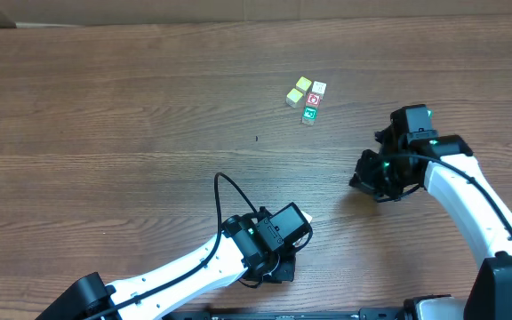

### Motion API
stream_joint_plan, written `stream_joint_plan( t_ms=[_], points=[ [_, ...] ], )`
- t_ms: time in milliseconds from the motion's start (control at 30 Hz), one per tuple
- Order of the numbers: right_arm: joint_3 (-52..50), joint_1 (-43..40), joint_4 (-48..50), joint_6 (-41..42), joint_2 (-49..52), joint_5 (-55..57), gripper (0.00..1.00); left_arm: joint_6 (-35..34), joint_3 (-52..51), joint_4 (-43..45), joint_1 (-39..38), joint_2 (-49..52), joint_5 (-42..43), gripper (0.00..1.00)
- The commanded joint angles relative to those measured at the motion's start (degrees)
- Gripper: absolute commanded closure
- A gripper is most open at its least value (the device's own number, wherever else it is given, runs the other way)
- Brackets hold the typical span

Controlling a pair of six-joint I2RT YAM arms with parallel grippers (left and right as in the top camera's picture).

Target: Flip 3 blocks

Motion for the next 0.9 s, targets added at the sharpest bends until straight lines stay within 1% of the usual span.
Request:
stream_joint_plan(
  t_ms=[0,133,233,367,500,700,867],
  points=[
    [-1.53,2.34,2.91,-1.07,1.20,-5.29,0.96,-1.86,0.02,0.11,-0.15,0.26,-0.94,0.96],
    [-1.57,4.52,5.79,-1.09,4.11,-9.16,0.96,-2.03,0.02,1.11,-0.15,0.68,-1.20,0.96],
    [-1.57,6.56,8.46,-1.11,6.19,-9.14,0.96,-3.76,0.02,1.20,-0.22,1.70,-2.45,0.96],
    [-1.57,8.22,9.07,-1.09,7.02,-8.81,0.96,-3.87,0.02,2.12,-0.20,4.00,-2.93,0.96],
    [-1.86,8.59,9.31,-1.09,7.04,-8.11,0.96,-3.76,0.02,4.00,-0.22,5.88,-2.27,0.96],
    [-5.05,8.59,13.62,-1.07,7.08,-8.13,0.96,-2.45,0.02,2.25,-0.04,6.01,-1.90,0.96],
    [-6.23,8.59,14.88,-1.09,7.06,-8.15,0.96,-2.49,0.02,2.36,-0.04,6.01,-2.58,0.96]
  ],
)
